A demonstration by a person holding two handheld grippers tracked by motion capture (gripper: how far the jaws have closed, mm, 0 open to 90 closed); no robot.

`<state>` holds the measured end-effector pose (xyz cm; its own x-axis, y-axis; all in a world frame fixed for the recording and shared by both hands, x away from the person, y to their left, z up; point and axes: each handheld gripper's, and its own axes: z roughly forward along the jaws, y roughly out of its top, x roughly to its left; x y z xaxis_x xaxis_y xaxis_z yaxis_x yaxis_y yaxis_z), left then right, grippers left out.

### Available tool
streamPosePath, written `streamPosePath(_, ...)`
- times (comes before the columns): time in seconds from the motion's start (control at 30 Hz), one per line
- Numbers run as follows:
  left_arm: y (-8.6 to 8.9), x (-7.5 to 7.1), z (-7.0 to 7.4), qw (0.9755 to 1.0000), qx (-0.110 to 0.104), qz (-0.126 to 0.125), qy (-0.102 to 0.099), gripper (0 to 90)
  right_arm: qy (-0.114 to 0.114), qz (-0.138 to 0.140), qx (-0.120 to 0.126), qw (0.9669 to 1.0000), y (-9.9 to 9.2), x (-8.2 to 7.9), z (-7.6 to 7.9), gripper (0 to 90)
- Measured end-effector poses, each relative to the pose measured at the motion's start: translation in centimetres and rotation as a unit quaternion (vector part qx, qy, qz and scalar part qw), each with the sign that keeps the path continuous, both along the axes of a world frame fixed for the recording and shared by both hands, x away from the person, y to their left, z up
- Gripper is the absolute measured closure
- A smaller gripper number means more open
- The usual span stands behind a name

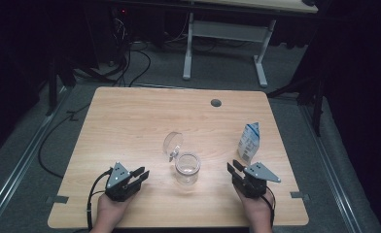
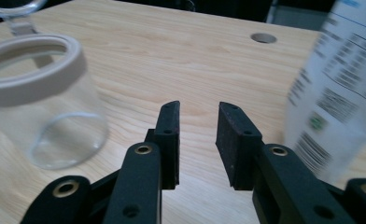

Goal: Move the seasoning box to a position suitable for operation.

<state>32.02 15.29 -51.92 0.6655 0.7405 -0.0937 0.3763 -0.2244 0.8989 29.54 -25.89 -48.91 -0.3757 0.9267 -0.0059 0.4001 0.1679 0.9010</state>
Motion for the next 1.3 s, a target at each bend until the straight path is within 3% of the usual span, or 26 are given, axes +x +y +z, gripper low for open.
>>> streamPosePath(0.27,0.3,0.0,0.1,1.0,-0.001,0.001,-0.003,69.6,0.005,-0.035,-0.01,0.9993,-2.3,-0.3,-0.6,65.6)
streamPosePath(0.47,0.8,0.1,0.2,1.0,-0.001,0.009,-0.002,69.4,0.004,-0.053,-0.004,0.9986,-3.7,-0.1,-0.6,62.3)
streamPosePath(0.7,1.7,-0.3,0.0,0.9998,-0.004,0.02,-0.001,69.2,0.0,-0.081,-0.006,0.9967,-5.2,1.1,-0.5,54.5)
streamPosePath(0.97,3.1,-1.3,-0.1,0.9993,-0.003,0.037,-0.004,69.1,-0.001,-0.087,-0.002,0.9962,-6.1,2.8,-0.5,45.9)
streamPosePath(1.3,4.9,-2.7,-0.2,0.9982,-0.006,0.06,-0.006,69.1,-0.009,-0.088,0.001,0.9961,-5.7,5.3,-0.4,56.6)
